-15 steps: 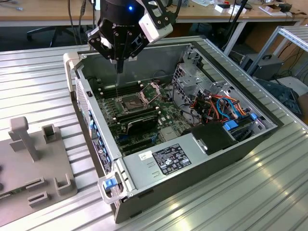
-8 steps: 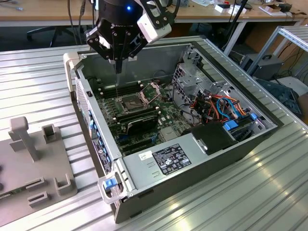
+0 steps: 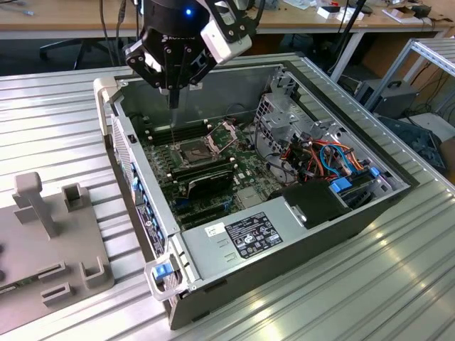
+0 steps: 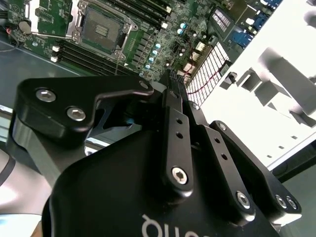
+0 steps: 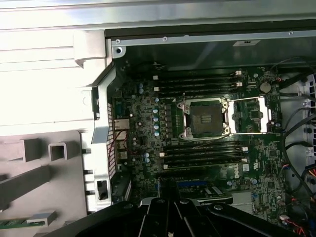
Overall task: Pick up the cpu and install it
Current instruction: 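Reach for the cpu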
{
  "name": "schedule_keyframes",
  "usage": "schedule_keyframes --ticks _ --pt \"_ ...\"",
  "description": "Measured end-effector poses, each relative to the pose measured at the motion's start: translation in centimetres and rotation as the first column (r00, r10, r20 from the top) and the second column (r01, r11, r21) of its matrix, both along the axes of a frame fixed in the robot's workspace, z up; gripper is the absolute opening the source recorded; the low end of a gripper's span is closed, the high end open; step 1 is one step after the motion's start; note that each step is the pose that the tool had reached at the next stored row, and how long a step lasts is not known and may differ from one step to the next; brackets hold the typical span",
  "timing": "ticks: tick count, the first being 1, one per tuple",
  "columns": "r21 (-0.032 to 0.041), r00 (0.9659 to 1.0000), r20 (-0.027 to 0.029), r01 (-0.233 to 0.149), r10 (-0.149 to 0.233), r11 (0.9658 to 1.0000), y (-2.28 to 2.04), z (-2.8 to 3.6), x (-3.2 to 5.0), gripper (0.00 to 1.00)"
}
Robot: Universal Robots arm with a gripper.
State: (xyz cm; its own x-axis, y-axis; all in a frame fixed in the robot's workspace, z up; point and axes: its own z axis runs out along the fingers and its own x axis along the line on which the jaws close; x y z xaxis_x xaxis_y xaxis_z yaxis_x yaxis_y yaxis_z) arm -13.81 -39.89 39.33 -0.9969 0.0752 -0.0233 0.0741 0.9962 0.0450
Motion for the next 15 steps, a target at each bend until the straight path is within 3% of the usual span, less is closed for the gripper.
schedule_keyframes --ticks 15 --pt "0.0000 1.0000 0.0000 0.000 0.000 1.0000 0.00 0.00 -0.46 0.11"
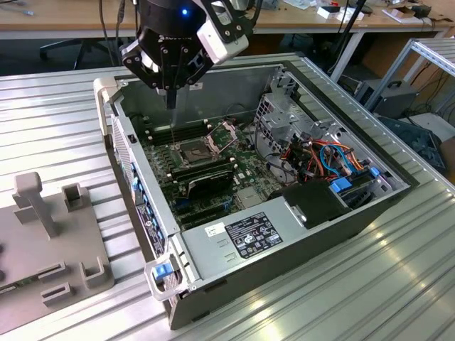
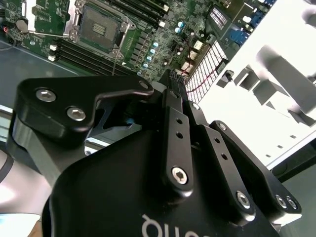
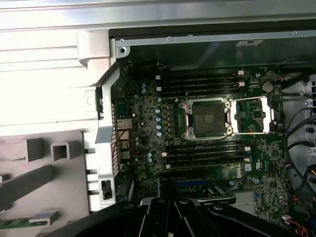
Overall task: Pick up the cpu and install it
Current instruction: 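Reach for the cpu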
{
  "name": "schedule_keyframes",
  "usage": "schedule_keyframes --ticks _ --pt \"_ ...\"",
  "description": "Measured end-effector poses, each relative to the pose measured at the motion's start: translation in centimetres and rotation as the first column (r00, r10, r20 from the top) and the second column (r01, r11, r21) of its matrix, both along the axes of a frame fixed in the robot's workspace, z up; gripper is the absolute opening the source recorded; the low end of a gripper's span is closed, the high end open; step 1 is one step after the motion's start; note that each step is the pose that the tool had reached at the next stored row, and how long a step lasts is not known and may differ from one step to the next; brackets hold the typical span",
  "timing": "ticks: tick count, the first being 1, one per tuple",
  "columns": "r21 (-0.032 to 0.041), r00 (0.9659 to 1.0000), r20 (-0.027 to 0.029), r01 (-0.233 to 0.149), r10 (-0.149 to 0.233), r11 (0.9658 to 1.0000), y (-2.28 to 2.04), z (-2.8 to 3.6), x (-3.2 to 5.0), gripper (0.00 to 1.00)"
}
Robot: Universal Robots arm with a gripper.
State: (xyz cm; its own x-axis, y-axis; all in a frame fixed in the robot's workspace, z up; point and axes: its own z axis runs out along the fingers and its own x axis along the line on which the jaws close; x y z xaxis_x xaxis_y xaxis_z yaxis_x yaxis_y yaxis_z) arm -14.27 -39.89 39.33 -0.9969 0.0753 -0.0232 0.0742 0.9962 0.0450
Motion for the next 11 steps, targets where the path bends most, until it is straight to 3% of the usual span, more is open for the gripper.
schedule_keyframes --ticks 11 --pt "0.0001 1.0000 0.0001 0.000 0.000 1.0000 0.00 0.00 -0.51 0.11"
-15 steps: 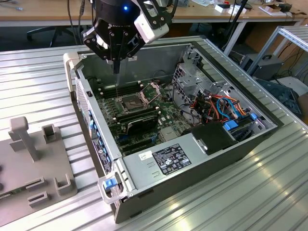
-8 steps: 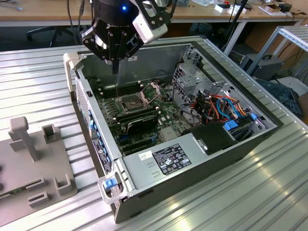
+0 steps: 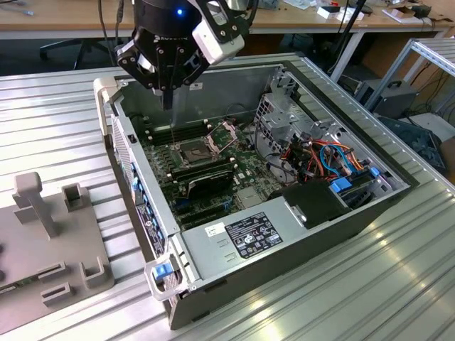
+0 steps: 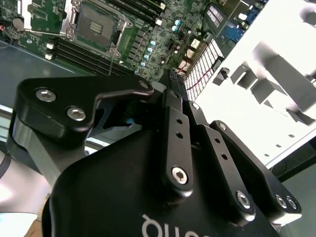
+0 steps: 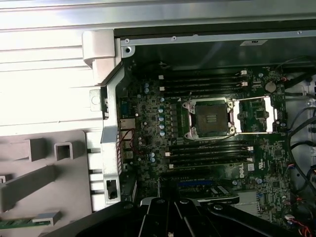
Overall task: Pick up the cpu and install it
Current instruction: 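Reach for the cpu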
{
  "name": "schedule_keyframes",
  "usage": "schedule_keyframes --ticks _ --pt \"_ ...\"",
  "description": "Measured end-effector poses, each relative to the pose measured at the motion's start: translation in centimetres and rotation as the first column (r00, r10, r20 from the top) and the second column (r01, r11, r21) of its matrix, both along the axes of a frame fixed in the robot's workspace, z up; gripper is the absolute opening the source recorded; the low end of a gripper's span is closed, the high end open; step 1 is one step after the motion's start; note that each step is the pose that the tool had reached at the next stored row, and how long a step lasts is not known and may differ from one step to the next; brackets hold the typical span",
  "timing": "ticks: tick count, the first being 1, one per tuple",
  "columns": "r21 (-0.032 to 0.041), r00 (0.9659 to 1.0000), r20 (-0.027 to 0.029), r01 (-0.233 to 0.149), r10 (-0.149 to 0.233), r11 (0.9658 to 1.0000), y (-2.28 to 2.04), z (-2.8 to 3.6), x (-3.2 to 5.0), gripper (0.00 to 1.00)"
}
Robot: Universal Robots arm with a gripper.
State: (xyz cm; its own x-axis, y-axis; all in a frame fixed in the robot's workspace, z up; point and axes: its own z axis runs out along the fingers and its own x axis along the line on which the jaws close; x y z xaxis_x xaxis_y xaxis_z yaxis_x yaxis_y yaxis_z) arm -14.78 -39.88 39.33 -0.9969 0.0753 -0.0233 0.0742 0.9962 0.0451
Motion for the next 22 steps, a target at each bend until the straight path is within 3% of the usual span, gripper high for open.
schedule_keyframes --ticks 22 --pt "0.0000 1.0000 0.0000 0.000 0.000 1.0000 0.00 0.00 -0.98 0.11"
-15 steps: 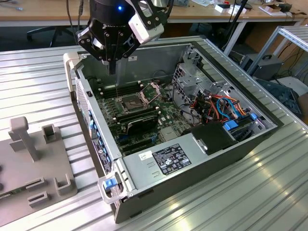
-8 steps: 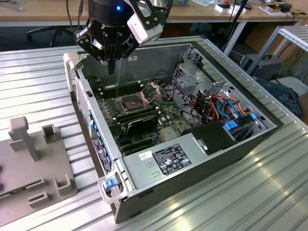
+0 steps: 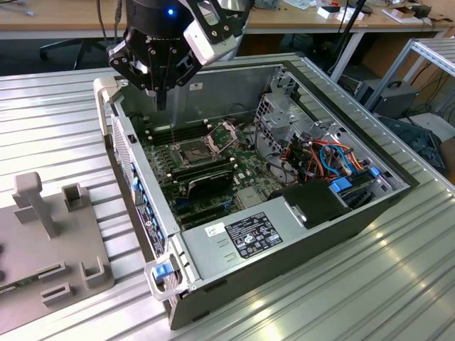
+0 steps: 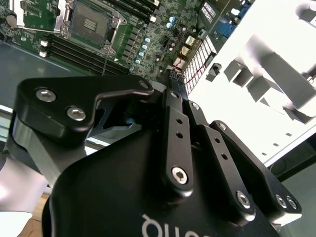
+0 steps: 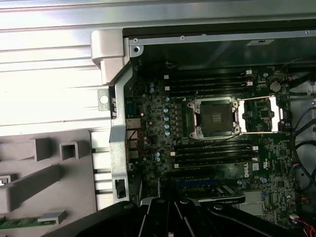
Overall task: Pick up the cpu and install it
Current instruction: 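Reach for the cpu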
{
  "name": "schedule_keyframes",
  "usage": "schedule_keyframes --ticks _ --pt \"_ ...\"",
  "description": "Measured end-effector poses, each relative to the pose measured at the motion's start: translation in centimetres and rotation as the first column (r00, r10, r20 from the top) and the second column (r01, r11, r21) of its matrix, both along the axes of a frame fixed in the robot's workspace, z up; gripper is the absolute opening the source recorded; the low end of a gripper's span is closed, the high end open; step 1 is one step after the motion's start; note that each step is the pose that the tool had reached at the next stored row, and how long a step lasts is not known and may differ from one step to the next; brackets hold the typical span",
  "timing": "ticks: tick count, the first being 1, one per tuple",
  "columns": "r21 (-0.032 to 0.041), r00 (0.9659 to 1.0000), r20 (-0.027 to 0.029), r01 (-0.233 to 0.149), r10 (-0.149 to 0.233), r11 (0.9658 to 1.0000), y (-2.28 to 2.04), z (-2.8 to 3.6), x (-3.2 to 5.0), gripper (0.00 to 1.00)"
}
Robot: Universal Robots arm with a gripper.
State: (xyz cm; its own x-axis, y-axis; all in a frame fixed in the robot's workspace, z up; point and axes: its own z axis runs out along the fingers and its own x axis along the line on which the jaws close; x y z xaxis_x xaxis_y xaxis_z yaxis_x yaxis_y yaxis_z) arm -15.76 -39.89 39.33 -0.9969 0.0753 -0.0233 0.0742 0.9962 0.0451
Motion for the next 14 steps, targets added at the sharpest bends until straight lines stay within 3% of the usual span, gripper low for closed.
schedule_keyframes --ticks 14 --pt "0.0000 1.0000 0.0000 0.000 0.000 1.0000 0.00 0.00 -0.92 0.11"
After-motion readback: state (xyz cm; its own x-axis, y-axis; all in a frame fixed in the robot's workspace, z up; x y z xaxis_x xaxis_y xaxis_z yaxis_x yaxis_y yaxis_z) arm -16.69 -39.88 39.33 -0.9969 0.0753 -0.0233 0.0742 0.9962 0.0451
